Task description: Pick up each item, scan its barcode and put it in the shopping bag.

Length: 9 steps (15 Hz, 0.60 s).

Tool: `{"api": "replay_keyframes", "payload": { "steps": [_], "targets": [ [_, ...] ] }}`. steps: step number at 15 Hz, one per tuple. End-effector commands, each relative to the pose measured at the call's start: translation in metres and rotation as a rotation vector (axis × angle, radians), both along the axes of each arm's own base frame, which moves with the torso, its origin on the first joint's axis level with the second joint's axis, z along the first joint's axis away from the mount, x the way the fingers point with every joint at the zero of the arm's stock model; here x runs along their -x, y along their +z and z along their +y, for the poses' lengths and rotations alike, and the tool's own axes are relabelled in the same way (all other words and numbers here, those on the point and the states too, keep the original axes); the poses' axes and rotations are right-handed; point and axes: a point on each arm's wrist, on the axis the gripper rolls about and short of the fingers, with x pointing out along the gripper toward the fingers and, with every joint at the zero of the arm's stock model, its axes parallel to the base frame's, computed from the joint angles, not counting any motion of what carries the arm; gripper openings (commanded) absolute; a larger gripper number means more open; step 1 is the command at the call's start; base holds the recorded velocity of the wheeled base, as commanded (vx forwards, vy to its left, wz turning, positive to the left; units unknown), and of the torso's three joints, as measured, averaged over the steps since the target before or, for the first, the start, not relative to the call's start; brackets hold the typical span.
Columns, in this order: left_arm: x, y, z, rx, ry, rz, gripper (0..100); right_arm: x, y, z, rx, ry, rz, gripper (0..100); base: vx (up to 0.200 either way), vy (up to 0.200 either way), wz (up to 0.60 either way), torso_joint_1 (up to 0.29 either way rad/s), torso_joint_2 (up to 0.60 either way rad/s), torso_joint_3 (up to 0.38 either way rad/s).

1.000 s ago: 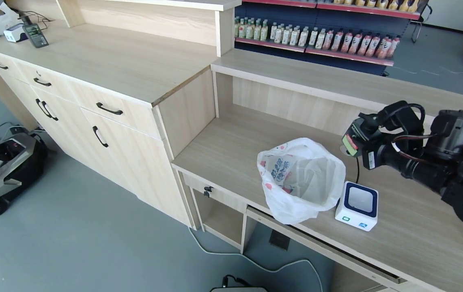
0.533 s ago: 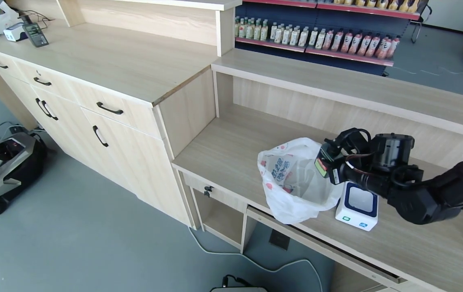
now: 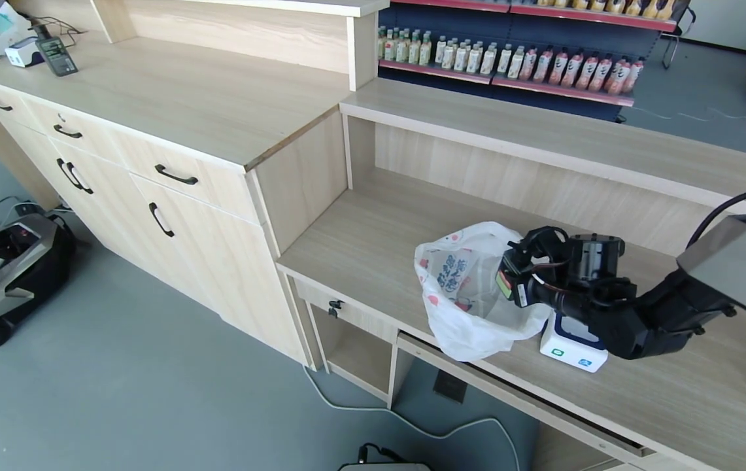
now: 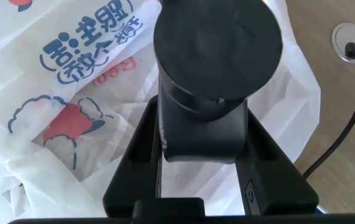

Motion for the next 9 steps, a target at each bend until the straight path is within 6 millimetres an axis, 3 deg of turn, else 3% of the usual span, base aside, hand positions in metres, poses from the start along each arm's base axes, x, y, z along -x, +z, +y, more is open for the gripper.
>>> {"api": "replay_keyframes", "payload": {
  "steps": [1,9],
  "targets": [
    [0.0,0.0,0.0,0.001,0.0,-0.001,100,-0.004,-0.015,0.001,-0.006,-0.004,0.032,0,0.0,0.0,0.0,0.0,0.0,0.0],
    [0.0,0.0,0.0,0.001,0.0,0.0,100,-0.007,-0.025,-0.001,-0.067,-0.027,0.027,0,0.0,0.0,0.0,0.0,0.0,0.0]
  ]
}}
